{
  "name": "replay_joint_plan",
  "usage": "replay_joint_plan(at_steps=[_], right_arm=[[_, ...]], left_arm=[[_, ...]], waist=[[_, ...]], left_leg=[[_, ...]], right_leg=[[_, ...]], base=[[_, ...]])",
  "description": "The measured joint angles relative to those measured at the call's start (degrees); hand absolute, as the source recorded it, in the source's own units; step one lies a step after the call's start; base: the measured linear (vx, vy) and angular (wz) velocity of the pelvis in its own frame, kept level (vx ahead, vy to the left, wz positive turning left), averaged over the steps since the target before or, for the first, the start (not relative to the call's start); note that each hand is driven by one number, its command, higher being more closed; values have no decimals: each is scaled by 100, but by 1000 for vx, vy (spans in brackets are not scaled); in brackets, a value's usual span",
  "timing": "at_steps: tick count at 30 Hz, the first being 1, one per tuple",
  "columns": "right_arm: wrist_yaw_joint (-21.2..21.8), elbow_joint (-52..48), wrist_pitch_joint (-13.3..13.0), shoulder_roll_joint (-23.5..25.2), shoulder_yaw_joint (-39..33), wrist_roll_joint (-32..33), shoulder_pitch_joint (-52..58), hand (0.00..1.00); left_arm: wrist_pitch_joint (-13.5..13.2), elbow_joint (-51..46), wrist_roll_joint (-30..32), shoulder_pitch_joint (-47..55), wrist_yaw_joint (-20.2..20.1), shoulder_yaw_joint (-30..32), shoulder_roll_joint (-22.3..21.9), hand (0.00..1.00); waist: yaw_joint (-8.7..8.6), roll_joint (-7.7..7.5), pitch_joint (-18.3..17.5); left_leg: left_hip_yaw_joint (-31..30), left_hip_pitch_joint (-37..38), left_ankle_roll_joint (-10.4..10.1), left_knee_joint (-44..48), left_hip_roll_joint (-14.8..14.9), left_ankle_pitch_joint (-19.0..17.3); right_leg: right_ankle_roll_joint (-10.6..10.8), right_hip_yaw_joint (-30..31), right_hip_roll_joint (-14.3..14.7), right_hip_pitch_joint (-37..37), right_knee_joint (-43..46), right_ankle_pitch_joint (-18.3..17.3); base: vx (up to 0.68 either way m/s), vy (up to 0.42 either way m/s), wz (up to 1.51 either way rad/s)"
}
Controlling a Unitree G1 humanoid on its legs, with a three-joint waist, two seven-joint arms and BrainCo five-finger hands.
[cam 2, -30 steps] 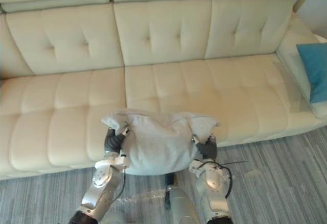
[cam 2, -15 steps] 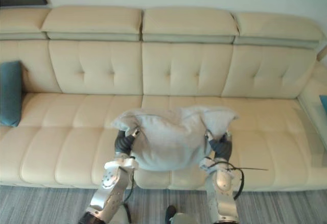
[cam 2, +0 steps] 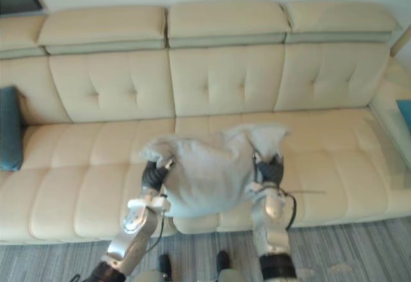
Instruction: Pick up cushions and gather them together orderly.
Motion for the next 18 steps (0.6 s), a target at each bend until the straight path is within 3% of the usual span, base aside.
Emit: replay_joint_plan(at_steps=[6, 10, 13, 18], right_arm=[[-297, 219, -166, -43, 199, -16, -1212, 100], [-499, 751, -176, -121, 161, -20, -2366, 100], [-642, 1206, -178, -143, 39, -18, -3367, 100], [-785, 2055, -211, -490, -224, -14, -5107, 100]], left_arm=[[-155, 19, 231, -1248, 628, 495, 47, 100], [-357, 522, 336, -2533, 987, 787, 369, 100], [-384, 1209, 379, -3571, 1243, 1026, 598, 100], [-458, 2575, 391, -5437, 1229, 1117, 1187, 100]], waist=[[171, -15, 37], [291, -4, 113], [312, 4, 456], [245, 41, 1051]], left_leg=[[-157, -638, 22, 180, 23, 114], [-336, -1162, 48, 230, 39, 267], [-452, -1275, 58, 76, -28, 455], [-624, -1600, 106, -562, -142, 1054]], right_leg=[[-4, -98, -7, -502, 41, 115], [-23, -266, -6, -949, 154, 161], [-32, -352, -21, -1125, 250, 165], [-55, -539, -60, -1661, 296, 300]], base=[[-50, -3, 12], [-71, -22, 20], [-76, -14, 18], [-83, -14, 20]])
